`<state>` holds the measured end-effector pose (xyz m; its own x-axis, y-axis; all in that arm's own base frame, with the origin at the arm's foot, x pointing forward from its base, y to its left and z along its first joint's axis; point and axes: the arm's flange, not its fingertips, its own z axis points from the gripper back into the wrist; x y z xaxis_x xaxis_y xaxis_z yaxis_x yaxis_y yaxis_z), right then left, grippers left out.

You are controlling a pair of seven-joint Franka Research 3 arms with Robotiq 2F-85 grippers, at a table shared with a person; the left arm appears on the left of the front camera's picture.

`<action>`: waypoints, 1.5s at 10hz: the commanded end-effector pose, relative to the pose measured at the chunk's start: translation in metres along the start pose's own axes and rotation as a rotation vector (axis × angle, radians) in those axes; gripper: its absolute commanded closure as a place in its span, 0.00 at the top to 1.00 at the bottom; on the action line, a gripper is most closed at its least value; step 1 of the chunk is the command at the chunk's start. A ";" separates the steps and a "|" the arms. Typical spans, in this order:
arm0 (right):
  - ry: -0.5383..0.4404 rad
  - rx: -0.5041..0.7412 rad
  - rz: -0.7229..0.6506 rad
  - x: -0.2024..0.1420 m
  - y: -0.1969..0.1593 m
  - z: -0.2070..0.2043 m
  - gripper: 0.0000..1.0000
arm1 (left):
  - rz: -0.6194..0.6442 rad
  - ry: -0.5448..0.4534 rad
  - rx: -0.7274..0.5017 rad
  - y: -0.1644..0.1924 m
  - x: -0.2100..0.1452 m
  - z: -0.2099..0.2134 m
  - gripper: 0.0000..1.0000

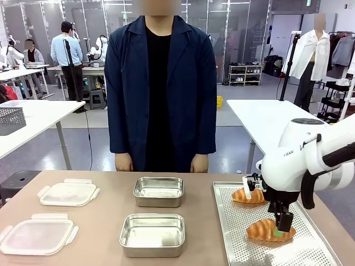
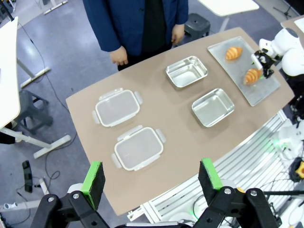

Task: Place the bread into the airtight container.
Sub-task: Pick up a Butter Roll and place it into an empty Airtight Container.

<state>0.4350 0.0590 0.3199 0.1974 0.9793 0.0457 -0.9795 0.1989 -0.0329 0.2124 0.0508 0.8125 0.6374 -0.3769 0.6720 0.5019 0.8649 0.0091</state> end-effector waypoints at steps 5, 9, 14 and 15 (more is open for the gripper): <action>-0.020 0.050 -0.020 0.004 -0.010 -0.028 1.00 | -0.010 0.005 0.004 -0.001 0.000 0.000 1.00; 0.003 0.081 -0.021 0.004 -0.011 -0.031 0.65 | -0.010 0.005 0.004 -0.001 0.000 0.000 1.00; 0.016 0.100 -0.040 0.016 0.000 0.013 0.46 | -0.010 0.005 0.004 -0.001 0.000 0.000 1.00; 0.021 0.087 -0.047 0.027 0.006 0.032 0.46 | -0.010 0.005 0.004 -0.001 0.000 0.000 1.00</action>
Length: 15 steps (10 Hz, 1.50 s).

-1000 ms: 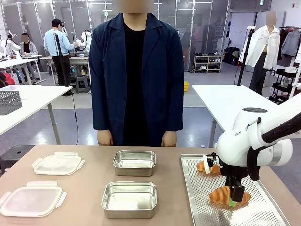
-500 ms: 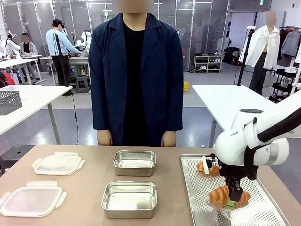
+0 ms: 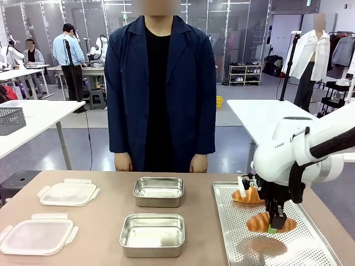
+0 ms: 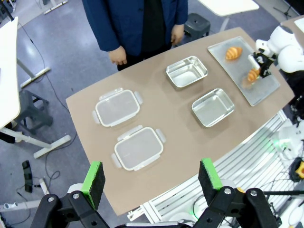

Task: Place the bread into the airtight container.
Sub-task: Pick up a Butter Roll and place it into an empty Airtight Container.

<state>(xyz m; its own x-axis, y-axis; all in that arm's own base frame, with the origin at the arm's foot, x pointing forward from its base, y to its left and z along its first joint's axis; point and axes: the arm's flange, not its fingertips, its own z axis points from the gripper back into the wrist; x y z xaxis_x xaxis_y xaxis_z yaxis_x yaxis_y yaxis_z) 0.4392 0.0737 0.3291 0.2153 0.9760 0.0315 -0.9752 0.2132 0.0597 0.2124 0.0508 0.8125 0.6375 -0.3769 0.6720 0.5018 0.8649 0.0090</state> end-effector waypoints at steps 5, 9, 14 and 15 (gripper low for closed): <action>-0.030 -0.006 -0.075 0.128 0.061 0.071 0.46 | -0.010 0.005 0.004 -0.001 0.000 0.000 1.00; -0.026 -0.030 -0.090 0.231 0.092 0.055 0.46 | -0.010 0.005 0.004 -0.001 0.000 0.000 1.00; -0.016 -0.041 -0.033 0.319 0.108 0.015 0.46 | -0.010 0.005 0.004 -0.001 0.000 0.000 1.00; -0.012 -0.036 -0.036 0.328 0.110 0.012 0.46 | -0.010 0.005 0.004 -0.001 0.000 0.000 1.00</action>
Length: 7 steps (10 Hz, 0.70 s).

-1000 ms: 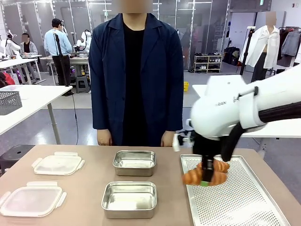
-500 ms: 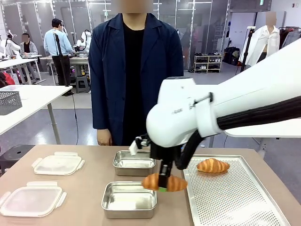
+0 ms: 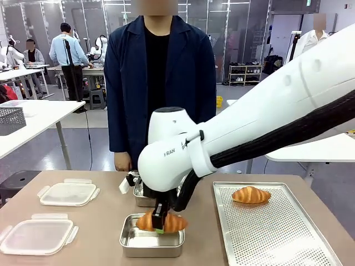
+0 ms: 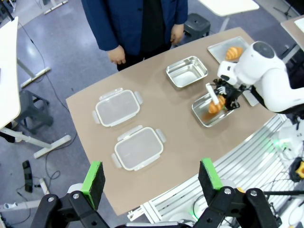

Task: Place the bread into the airtight container.
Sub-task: Pick up a Butter Roll and place it into an empty Airtight Container.

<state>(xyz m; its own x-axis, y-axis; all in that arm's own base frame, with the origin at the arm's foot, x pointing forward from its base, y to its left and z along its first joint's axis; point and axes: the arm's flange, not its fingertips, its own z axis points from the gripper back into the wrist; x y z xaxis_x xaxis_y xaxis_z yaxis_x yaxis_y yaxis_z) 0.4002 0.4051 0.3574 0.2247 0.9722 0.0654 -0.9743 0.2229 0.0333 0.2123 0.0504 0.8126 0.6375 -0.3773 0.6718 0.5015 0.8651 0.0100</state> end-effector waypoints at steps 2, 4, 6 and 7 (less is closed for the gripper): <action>0.023 -0.019 -0.014 0.023 0.001 -0.006 0.46 | -0.010 0.004 0.003 0.000 0.000 0.000 1.00; 0.029 -0.001 0.006 0.024 -0.001 -0.011 0.65 | -0.010 0.004 0.003 0.000 0.000 0.000 1.00; 0.025 0.001 0.008 0.020 -0.001 -0.011 1.00 | -0.010 0.004 0.003 0.000 0.000 0.000 1.00; 0.018 0.000 0.014 0.019 0.000 -0.009 1.00 | -0.010 0.004 0.003 0.000 0.000 0.000 1.00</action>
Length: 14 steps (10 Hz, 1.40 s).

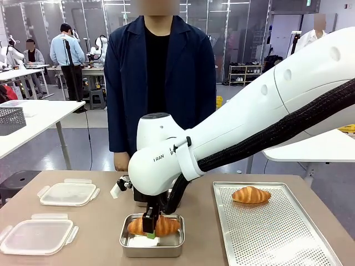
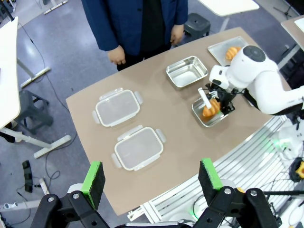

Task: Place the bread into the airtight container.
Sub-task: Pick up a Butter Roll and place it into an empty Airtight Container.

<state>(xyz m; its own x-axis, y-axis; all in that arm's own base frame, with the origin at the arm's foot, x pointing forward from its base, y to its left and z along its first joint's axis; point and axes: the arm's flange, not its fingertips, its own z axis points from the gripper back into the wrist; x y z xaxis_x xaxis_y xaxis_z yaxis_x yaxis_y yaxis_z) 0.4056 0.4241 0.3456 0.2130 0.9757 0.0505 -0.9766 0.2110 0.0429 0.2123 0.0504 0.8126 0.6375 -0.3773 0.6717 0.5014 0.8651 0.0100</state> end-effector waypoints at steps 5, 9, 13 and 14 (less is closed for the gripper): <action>-0.006 -0.007 0.001 0.000 0.000 0.005 0.91 | -0.010 0.004 0.003 0.000 0.000 0.000 1.00; -0.006 -0.007 0.001 0.000 0.000 0.005 0.91 | -0.010 0.004 0.003 0.000 0.000 0.000 1.00; -0.006 -0.007 0.001 0.000 0.000 0.005 0.91 | -0.010 0.004 0.003 0.000 0.000 0.000 1.00; -0.006 -0.007 0.001 0.000 0.000 0.005 0.91 | -0.010 0.004 0.003 0.000 0.000 0.000 1.00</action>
<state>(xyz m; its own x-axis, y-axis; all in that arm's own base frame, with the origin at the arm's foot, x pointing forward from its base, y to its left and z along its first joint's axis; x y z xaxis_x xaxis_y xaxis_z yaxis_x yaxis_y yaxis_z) 0.4069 0.4229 0.3499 0.2157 0.9747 0.0579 -0.9762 0.2139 0.0357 0.2123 0.0504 0.8126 0.6376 -0.3773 0.6717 0.5014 0.8651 0.0100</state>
